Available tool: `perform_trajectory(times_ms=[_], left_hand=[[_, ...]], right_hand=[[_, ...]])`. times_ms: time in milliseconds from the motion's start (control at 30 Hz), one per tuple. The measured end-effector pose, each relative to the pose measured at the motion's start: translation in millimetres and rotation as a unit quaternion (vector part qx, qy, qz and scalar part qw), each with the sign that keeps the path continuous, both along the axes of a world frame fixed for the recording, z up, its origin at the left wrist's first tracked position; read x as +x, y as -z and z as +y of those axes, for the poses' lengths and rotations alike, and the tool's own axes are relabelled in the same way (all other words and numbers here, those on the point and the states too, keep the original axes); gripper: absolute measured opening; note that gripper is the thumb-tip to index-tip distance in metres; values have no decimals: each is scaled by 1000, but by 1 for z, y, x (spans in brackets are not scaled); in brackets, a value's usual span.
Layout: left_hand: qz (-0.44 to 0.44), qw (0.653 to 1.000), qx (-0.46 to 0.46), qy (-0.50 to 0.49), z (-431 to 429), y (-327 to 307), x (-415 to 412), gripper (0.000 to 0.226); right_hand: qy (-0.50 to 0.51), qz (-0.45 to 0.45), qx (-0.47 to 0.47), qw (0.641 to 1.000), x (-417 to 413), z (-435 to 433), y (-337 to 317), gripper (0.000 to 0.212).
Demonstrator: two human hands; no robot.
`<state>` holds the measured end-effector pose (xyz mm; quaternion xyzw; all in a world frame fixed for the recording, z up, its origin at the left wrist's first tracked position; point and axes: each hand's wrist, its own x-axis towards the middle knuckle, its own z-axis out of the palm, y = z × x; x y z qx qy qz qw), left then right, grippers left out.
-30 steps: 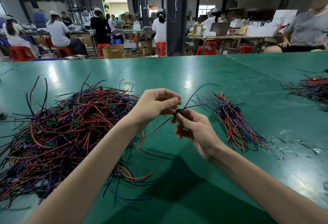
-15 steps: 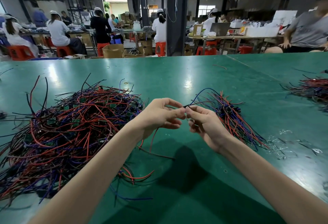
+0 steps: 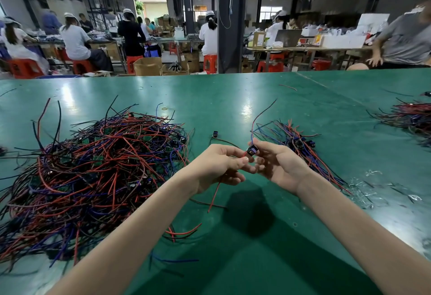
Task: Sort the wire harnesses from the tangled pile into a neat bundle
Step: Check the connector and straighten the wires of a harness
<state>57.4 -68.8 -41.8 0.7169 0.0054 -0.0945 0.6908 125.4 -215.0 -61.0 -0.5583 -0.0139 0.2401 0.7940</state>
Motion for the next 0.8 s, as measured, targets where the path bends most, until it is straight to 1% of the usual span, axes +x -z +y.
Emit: perform_trajectory(times_ms=[67, 100, 200, 333, 500, 600, 700, 800], left_hand=[[10, 1000, -9, 6, 1, 1, 1, 7], [15, 1000, -13, 10, 2, 2, 1, 7], [34, 998, -25, 38, 5, 3, 1, 7], [52, 995, -42, 78, 8, 4, 2, 14], [59, 990, -28, 123, 11, 4, 2, 21], [74, 987, -6, 144, 14, 4, 2, 24], [90, 980, 33, 176, 17, 3, 1, 23], [90, 979, 59, 173, 17, 4, 2, 18]], right_hand=[[-9, -3, -1, 1000, 0, -2, -1, 21], [-14, -7, -1, 1000, 0, -3, -2, 20], [-15, -33, -8, 999, 0, -3, -1, 6], [13, -72, -20, 997, 0, -2, -1, 9], [40, -82, -32, 995, 0, -1, 0, 6], [67, -91, -14, 993, 2, -2, -2, 7], [98, -86, -7, 991, 5, -6, -3, 10], [85, -92, -29, 992, 5, -6, 0, 10]])
